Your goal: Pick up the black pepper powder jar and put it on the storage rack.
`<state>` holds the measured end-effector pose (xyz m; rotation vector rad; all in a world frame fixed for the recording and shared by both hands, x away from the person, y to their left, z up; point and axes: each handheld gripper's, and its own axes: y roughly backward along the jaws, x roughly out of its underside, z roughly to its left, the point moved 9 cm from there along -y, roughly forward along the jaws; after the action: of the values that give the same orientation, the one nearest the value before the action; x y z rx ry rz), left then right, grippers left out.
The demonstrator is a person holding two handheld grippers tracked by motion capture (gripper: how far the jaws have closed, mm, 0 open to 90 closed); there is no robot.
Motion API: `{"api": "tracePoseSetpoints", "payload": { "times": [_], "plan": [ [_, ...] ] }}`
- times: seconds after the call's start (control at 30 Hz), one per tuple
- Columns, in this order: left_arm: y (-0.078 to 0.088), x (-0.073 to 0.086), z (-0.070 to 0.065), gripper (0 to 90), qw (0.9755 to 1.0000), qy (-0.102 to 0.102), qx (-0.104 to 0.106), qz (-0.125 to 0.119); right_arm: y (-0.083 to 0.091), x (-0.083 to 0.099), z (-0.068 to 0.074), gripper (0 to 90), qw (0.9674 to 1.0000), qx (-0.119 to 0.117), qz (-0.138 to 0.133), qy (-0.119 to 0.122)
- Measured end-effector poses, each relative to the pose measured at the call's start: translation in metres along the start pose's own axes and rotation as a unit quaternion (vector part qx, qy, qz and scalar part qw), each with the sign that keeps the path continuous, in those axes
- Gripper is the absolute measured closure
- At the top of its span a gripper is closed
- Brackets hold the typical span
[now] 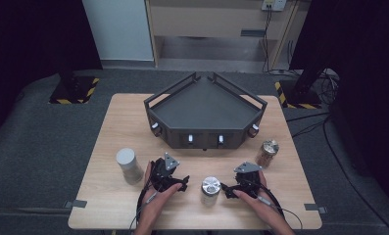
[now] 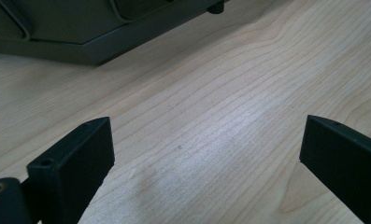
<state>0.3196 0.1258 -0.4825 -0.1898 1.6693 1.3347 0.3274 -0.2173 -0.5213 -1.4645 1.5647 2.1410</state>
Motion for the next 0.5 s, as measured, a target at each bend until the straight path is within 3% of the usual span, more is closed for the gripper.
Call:
{"api": "tracePoseSetpoints", "payload": {
  "times": [0.13, 0.23, 0.5],
  "plan": [
    [0.006, -0.004, 0.0, 1.9, 1.0, -0.001, 0.001, -0.008, 0.0, 0.0, 0.0, 0.7, 1.0, 0.0, 0.0, 0.0],
    [0.01, -0.008, -0.002, 1.9, 0.9998, -0.016, -0.003, -0.008, 0.0, 0.0, 0.0, 0.7, 1.0, 0.0, 0.0, 0.0],
    [0.022, -0.015, 0.0, 2.0, 0.9997, -0.012, 0.005, -0.021, 0.0, 0.0, 0.0, 0.7, 1.0, 0.0, 0.0, 0.0]
  ]
}}
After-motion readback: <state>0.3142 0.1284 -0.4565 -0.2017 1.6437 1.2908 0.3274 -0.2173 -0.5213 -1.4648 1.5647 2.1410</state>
